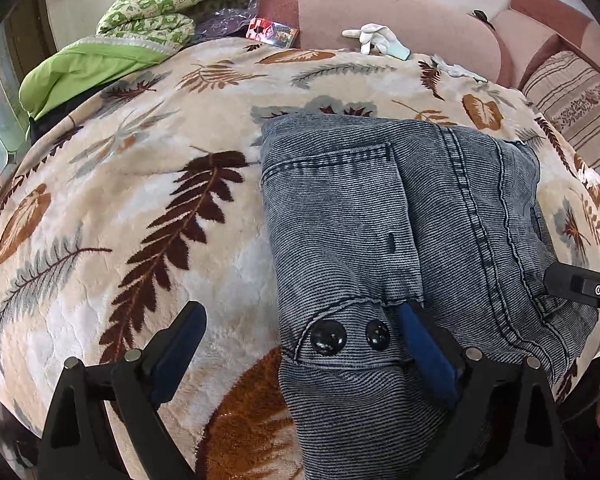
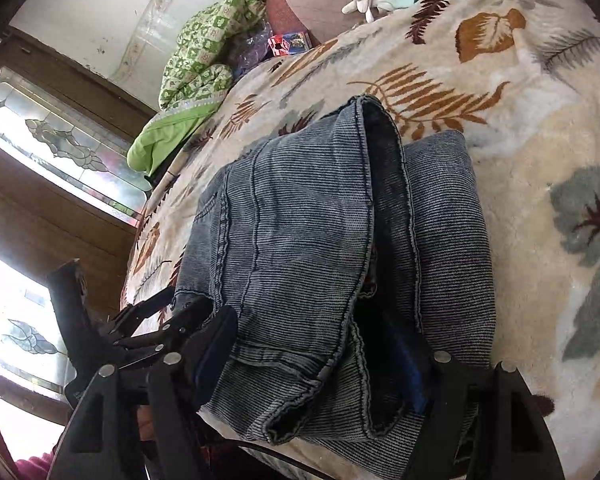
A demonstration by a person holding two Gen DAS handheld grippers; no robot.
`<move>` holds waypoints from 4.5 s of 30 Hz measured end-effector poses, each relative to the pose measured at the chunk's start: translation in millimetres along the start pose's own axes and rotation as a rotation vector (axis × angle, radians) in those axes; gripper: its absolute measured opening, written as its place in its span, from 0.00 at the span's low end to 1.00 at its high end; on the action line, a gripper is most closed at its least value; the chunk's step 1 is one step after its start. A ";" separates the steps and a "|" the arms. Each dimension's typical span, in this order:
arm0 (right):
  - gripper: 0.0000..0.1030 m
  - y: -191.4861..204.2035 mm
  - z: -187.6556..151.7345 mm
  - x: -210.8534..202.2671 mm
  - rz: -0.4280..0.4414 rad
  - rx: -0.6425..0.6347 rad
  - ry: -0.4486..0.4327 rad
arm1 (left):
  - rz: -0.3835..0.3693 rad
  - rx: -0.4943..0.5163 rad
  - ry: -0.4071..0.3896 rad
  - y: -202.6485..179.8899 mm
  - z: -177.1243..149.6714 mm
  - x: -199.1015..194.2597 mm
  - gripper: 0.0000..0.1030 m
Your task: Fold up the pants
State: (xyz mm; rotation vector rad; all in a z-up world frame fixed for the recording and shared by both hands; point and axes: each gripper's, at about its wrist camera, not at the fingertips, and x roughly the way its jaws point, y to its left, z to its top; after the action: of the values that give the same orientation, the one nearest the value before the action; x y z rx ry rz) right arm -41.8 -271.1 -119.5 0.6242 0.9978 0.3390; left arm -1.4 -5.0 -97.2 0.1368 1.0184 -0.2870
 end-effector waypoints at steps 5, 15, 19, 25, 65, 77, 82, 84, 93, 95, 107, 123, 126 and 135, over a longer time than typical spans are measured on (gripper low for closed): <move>0.73 -7.4 -1.5 -15.6 0.064 0.028 -0.051 | -0.026 -0.038 -0.041 11.0 2.8 -21.3 0.94; 0.73 -1.9 0.3 -71.5 0.217 -0.011 -0.249 | -0.004 0.050 -0.127 7.0 -17.5 -45.4 0.94; 0.73 5.5 1.6 -61.6 0.240 -0.021 -0.183 | -0.009 0.073 -0.102 0.7 -28.7 -28.4 0.94; 0.73 13.8 -3.3 -18.7 0.205 -0.034 0.006 | -0.085 -0.006 -0.056 11.9 -34.1 -6.8 0.97; 0.75 -6.3 -0.2 -72.3 0.106 0.064 -0.279 | 0.257 0.104 -0.282 -14.0 0.6 -80.7 0.96; 0.75 -15.5 -0.1 -62.4 0.047 0.103 -0.260 | 0.295 0.079 -0.259 6.9 -4.9 -71.4 0.96; 0.75 -15.4 -0.1 -57.1 0.033 0.104 -0.250 | 0.323 0.074 -0.264 14.9 -5.3 -70.1 0.96; 0.75 -15.7 -0.2 -55.2 0.029 0.103 -0.245 | 0.329 0.072 -0.262 17.7 -5.1 -68.9 0.96; 0.75 -17.1 1.0 -52.4 0.020 0.110 -0.242 | 0.341 0.059 -0.243 28.6 -5.5 -60.0 0.96; 0.75 -17.6 1.0 -51.6 0.019 0.113 -0.241 | 0.344 0.055 -0.243 31.1 -5.4 -59.2 0.96; 0.75 -16.4 3.1 -44.2 0.003 0.103 -0.226 | 0.368 0.012 -0.243 54.9 -5.5 -56.1 0.96; 0.75 -15.6 4.0 -40.2 -0.004 0.100 -0.209 | 0.365 -0.024 -0.209 71.1 -6.3 -45.5 0.96; 0.75 -15.5 3.5 -40.2 -0.005 0.098 -0.208 | 0.365 -0.028 -0.204 72.5 -7.1 -43.9 0.96; 0.75 -15.1 3.6 -39.9 -0.006 0.098 -0.206 | 0.365 -0.025 -0.201 72.9 -7.4 -42.7 0.96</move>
State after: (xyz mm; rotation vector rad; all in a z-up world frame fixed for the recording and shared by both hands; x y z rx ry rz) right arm -59.2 -305.4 -100.8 0.7293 0.8218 0.2159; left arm -6.6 73.6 -66.0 0.2626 0.7792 0.0447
